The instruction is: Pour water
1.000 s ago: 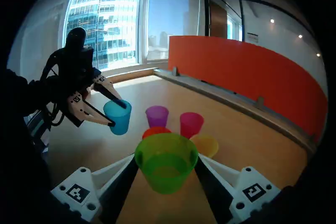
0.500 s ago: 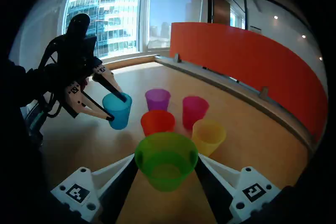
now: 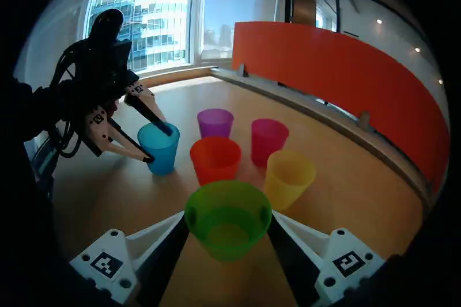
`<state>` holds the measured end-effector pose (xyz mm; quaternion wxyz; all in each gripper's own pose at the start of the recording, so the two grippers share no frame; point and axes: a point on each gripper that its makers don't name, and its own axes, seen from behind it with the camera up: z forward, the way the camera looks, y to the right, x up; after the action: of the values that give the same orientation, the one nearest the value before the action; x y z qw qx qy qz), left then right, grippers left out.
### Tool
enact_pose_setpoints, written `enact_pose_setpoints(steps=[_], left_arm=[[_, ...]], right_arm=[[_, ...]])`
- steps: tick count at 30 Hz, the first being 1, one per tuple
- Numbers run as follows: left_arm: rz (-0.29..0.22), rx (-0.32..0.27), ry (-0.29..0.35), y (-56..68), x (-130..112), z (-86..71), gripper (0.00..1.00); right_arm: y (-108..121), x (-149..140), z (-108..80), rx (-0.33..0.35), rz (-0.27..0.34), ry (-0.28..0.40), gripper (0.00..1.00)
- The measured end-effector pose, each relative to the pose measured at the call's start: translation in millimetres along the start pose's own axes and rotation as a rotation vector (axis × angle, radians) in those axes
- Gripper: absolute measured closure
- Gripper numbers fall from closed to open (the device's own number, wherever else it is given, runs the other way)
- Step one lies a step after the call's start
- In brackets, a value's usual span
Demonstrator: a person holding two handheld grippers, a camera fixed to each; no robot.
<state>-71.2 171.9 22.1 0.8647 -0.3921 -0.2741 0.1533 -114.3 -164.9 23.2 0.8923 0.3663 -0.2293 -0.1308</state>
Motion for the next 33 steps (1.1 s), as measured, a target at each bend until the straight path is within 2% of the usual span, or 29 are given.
enact_pose_setpoints(steps=[15,21,33], left_arm=[[-0.008,0.006,-0.006,-3.7,-9,-0.5,0.13],[-0.010,0.007,-0.019,-4.2,-16,-0.2,0.13],[-0.005,0.013,-0.022,-6.0,-16,-1.6,0.13]], right_arm=[[-2,-18,10.9,-0.003,0.016,-0.029,0.09],[-3,-20,10.9,-0.003,0.033,-0.022,0.09],[-2,-21,9.7,-0.008,0.045,-0.017,0.09]])
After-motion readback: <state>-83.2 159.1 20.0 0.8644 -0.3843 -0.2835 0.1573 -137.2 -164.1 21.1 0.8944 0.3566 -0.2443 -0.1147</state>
